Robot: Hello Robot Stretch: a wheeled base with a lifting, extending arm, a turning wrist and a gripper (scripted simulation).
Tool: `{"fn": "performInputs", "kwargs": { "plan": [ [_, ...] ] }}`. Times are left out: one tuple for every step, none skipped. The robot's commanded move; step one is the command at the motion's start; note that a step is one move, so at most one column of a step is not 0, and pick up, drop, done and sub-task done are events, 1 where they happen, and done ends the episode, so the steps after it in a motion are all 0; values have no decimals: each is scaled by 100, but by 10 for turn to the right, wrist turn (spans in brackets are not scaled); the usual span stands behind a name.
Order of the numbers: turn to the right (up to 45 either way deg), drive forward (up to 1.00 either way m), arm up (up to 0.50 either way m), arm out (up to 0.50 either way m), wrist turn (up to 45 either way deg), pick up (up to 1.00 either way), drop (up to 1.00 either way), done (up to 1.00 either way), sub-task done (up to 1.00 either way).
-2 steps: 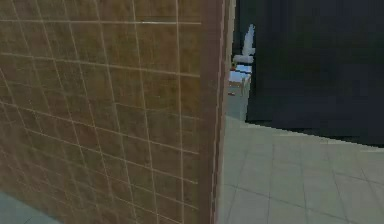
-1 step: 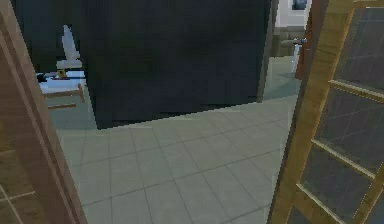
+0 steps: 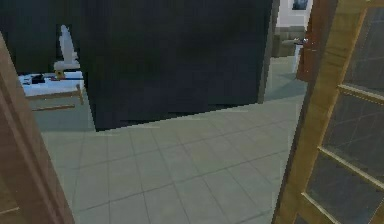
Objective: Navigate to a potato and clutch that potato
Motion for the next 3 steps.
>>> {"fn": "performInputs", "kwargs": {
  "plan": [
    [30,0,0,0,0,0,0,0,0],
    [0,90,0,0,0,0,0,0,0],
    [210,0,0,0,0,0,0,0,0]
  ]
}}
